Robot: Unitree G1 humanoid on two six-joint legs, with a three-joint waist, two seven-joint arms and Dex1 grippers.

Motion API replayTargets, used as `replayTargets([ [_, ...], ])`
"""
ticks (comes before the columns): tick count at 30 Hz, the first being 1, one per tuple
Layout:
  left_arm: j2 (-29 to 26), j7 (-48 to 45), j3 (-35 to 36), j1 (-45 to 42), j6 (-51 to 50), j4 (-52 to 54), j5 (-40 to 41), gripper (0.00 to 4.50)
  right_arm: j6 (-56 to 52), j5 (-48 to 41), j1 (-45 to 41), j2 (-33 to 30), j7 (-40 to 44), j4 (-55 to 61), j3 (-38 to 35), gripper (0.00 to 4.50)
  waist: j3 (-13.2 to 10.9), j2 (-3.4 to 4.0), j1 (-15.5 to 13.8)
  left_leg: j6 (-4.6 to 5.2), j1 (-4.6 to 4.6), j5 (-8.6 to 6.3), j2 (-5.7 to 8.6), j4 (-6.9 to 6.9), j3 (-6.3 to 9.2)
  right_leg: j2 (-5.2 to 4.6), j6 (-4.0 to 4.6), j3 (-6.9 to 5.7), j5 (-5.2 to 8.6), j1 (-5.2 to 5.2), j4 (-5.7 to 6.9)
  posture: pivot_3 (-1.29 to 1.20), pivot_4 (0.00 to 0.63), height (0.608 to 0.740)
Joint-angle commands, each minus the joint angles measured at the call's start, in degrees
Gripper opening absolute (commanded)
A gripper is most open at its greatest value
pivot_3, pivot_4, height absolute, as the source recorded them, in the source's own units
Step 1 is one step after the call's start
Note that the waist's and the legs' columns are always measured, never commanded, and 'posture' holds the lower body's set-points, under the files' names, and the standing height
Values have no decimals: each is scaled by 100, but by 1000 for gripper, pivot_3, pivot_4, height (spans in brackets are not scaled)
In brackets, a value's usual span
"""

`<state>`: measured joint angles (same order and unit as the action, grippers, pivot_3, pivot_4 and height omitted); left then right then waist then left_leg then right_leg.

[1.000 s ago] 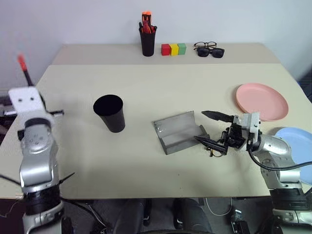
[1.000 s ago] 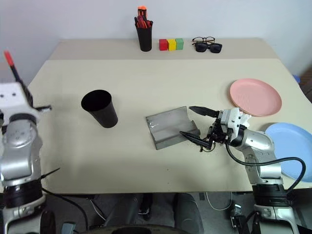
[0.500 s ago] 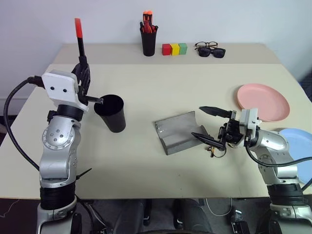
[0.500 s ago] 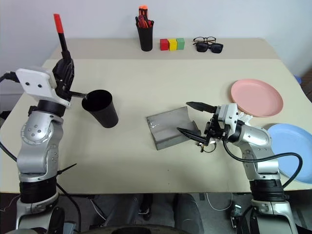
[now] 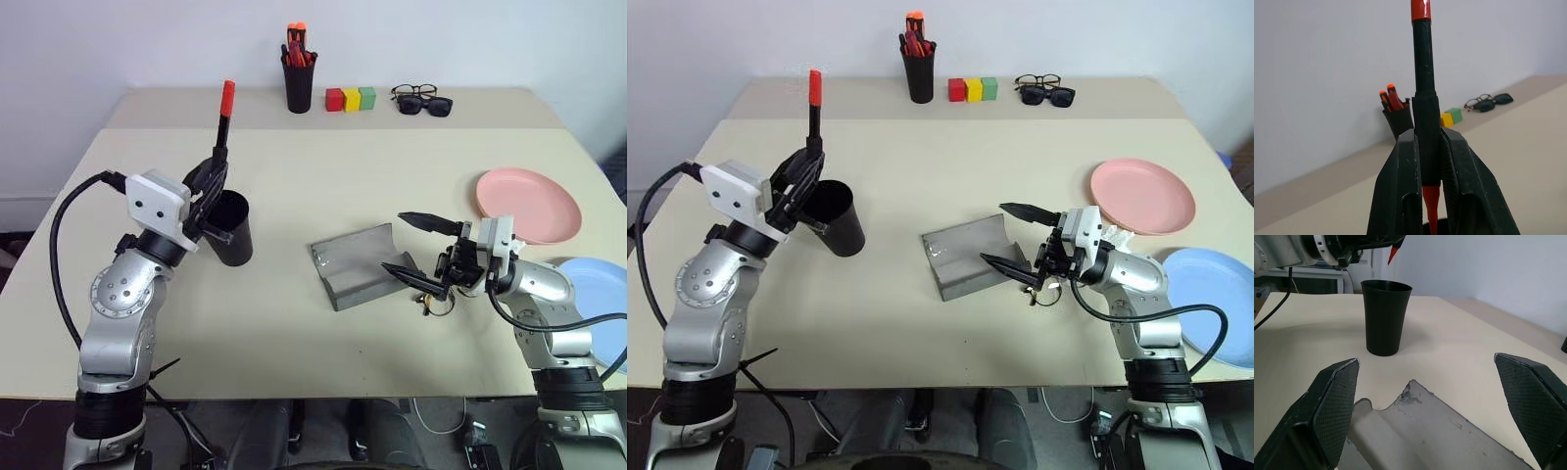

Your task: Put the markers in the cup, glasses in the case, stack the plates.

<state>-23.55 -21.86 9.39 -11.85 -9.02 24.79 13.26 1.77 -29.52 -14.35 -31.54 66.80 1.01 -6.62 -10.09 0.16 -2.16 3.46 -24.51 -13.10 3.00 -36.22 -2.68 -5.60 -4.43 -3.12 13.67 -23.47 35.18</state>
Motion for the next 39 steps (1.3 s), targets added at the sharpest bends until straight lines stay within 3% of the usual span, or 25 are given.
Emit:
replayTargets([
  [1, -30, -65, 68, -6, 167, 169, 82, 52, 82, -36, 7, -31, -33, 187, -80, 4500, 0, 0, -5, 0, 0, 0, 0, 0, 0, 0, 0, 0, 0, 0, 0, 0, 150, 740],
  [18, -71, -4, 301, 638, 89, 306, 79, 52, 65, -59, -4, -50, 4, 118, -87, 4500, 0, 0, -4, 0, 2, 0, 0, -1, 0, 0, 6, 0, 3, 1, 3, 0, 150, 740],
  [19, -65, -4, 292, 650, 111, 289, 63, 995, 60, -63, -14, -57, 9, 111, -94, 4500, 0, 0, -5, 0, 2, 0, 0, -1, 0, 0, 6, 0, 3, 1, 3, 0, 150, 740],
  [26, 34, 76, 211, 665, 214, 158, -52, 4438, 50, -69, -11, -105, -6, 118, -144, 4500, 0, 0, -4, 0, 2, 0, 0, -1, 0, 1, 0, -1, 0, 0, 3, 0, 150, 740],
  [39, 45, 482, 173, 60, -540, 53, -70, 4481, 56, -59, 22, -12, -338, 203, -162, 4500, 0, 0, -3, 1, 2, 1, 0, -8, 0, 1, -4, -1, -2, 3, 8, 0, 150, 740],
])
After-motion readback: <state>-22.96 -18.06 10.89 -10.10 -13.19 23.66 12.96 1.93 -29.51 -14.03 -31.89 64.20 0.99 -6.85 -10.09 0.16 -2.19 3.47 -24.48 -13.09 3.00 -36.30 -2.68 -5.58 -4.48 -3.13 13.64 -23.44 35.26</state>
